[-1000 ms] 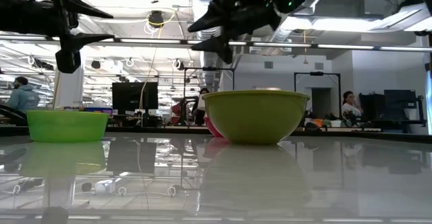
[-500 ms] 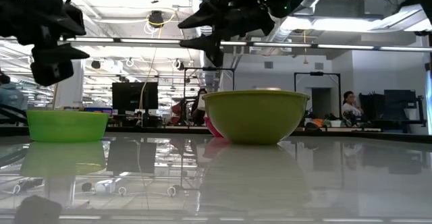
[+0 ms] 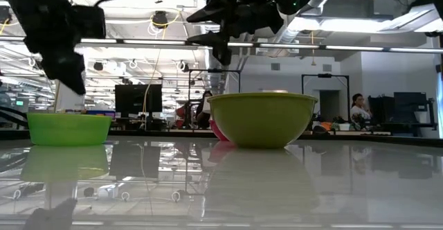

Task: Nest bowls inside each other
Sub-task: Stack the green bowl on the light blue bowl

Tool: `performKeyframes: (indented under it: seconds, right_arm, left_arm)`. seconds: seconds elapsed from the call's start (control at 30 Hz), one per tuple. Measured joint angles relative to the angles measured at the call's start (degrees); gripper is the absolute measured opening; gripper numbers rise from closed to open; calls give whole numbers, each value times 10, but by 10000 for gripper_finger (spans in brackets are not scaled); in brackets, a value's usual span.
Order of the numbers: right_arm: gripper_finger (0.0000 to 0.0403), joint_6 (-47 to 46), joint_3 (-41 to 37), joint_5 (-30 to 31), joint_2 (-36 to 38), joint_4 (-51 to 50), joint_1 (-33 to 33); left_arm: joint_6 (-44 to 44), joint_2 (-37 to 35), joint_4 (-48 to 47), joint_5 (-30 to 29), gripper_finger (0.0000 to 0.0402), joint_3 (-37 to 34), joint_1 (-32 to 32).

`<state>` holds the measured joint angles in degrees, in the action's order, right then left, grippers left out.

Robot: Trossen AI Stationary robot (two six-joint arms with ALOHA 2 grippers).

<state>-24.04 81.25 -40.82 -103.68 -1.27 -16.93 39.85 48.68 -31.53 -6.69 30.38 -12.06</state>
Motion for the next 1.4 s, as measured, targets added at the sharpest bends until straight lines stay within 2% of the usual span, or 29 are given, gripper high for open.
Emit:
performKeyframes:
  seconds: [0.13,0.43,0.53,0.67,0.73,0.93,1.13,1.4]
  right_arm:
    - [217,0,0,-30,0,-2,-5]
    - [217,14,0,-54,13,-30,-5]
    - [217,18,0,-53,31,-29,-8]
    - [217,21,0,-43,77,-36,-18]
    - [217,22,0,-34,106,-52,-23]
    - [217,72,0,61,220,-203,-24]
    - [217,100,0,198,305,-405,-6]
    - [217,80,0,326,374,-503,50]
  left_arm:
    - [14,64,7,19,155,1,-9]
    - [63,153,9,6,151,1,-14]
    - [56,176,19,17,118,1,-13]
    - [39,190,43,32,24,1,-11]
    - [39,188,65,32,12,1,-7]
    - [33,163,156,32,1,2,13]
    - [11,138,294,34,0,1,47]
    - [-18,143,524,60,0,1,104]
